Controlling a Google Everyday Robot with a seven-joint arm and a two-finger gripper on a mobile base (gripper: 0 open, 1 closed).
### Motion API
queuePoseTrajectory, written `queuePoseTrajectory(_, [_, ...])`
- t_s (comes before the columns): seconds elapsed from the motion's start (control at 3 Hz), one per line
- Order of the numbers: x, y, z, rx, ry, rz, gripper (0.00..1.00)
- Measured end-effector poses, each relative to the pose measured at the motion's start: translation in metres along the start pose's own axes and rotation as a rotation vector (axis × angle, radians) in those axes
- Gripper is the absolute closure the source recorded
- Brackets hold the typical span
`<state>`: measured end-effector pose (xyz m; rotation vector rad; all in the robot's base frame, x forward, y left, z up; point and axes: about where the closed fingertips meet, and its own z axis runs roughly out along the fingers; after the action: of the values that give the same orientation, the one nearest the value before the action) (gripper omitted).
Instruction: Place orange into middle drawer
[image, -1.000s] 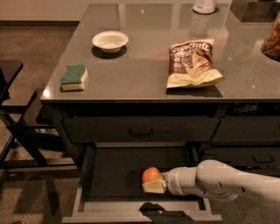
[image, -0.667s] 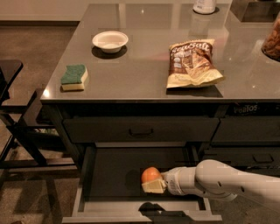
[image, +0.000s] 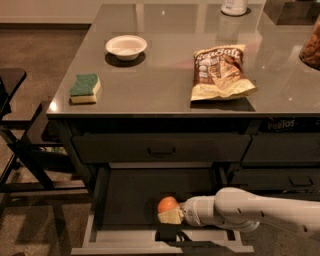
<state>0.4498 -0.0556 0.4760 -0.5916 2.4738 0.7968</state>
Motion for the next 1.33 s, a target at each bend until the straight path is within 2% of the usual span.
queuePoseTrajectory(0.67, [0.026, -0.028, 0.053, -0.024, 0.032, 0.095, 1.00])
queuePoseTrajectory(1.33, [0.042, -0.037, 0.088, -0.042, 0.081, 0.124, 1.00])
